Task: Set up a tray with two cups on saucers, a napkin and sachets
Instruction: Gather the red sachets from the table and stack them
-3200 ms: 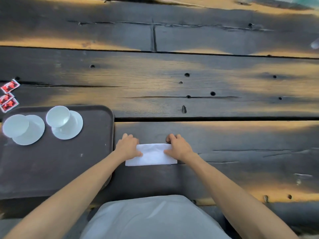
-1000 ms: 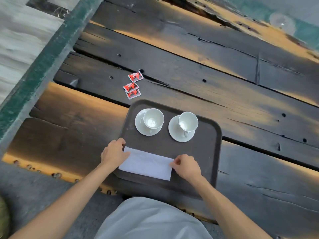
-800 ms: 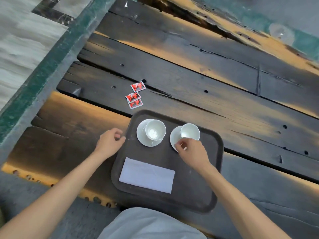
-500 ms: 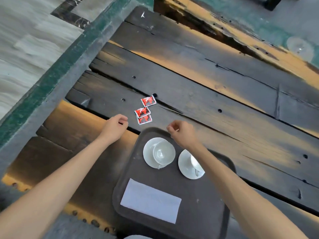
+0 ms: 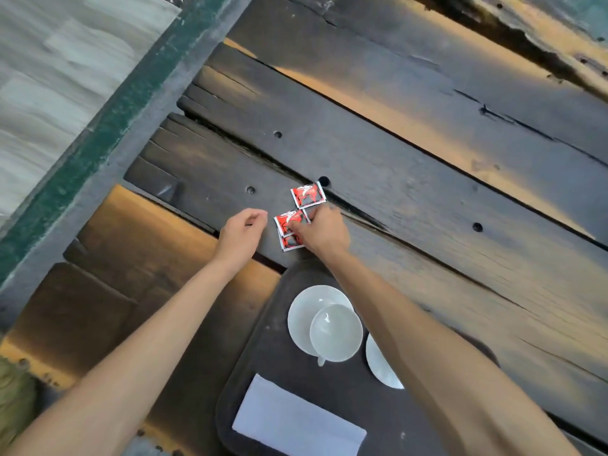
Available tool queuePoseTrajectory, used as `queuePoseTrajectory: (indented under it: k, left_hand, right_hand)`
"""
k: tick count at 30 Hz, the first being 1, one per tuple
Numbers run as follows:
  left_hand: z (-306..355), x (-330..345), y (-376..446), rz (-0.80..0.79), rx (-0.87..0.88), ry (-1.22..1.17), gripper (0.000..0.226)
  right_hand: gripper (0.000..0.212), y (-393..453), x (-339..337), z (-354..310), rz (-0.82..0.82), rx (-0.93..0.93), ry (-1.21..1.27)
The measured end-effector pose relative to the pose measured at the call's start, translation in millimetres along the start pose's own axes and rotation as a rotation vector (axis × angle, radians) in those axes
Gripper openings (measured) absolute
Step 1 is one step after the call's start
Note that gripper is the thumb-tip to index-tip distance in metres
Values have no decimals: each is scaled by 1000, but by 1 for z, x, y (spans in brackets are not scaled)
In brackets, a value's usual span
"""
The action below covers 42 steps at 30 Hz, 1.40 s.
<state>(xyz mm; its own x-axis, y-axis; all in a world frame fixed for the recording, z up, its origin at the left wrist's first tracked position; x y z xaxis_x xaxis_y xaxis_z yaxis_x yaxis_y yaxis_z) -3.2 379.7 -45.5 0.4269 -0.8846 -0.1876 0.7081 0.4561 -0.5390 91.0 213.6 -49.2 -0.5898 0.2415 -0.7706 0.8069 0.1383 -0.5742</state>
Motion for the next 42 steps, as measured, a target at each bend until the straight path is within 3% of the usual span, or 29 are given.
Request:
queuePoseTrajectory:
  k: [3, 10, 14, 16, 18, 22, 25, 28, 33, 36, 39, 42]
  left_hand:
    - [6, 3, 5, 0, 52, 68, 22]
    - [22, 17, 11, -98, 153, 141, 27]
    - [21, 24, 6, -237, 72, -62, 23]
    - [15, 21, 3, -211, 2, -191, 23]
    - [10, 13, 2, -147, -60, -301, 24]
    - [5, -1, -2, -99, -136, -458, 18]
    - [-2, -6, -4, -85, -185, -522, 20]
    - [-9, -8, -6, -74, -204, -535, 21]
    - [-16, -10, -6, -50, -225, -547, 24]
    - [-17, -9, -5, -48, -227, -565, 18]
    - [-12, -8, -3, -37, -205, -572, 12]
    - [-9, -4, -2, -40, -178, -546, 13]
  right_hand:
    - [51, 0, 5, 0, 17, -2, 49]
    - [25, -12, 1, 2, 51, -141, 341]
    - [31, -15, -2, -4, -4, -220, 446]
    - [31, -12, -2, -9, -84, -232, 497]
    - [22, -3, -9, -10, -56, -202, 533]
    - [43, 23, -32, 3, 160, -32, 216]
    - [70, 31, -30, 7, 123, 74, -54]
    - [76, 34, -26, 4, 125, 114, -114]
    - [51, 39, -23, 7, 103, 132, 38]
    - [27, 38, -25, 10, 126, 28, 280]
    - [19, 23, -24, 6, -72, -106, 578]
    - [11, 4, -20, -4, -250, -287, 546]
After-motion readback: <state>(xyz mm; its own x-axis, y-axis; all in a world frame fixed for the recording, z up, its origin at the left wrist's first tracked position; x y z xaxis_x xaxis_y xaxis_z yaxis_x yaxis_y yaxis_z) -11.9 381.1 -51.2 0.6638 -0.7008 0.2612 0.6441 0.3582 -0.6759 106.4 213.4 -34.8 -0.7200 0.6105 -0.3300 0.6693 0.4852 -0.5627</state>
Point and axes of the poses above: each hand's wrist, its own y-axis towards the middle knuckle, its own x-axis out of the palm, z = x × y, the point moved 6 cm from there along y, towards the middle knuckle, and after that the axes turned 15 degrees about -y, right-handed, at the moved point
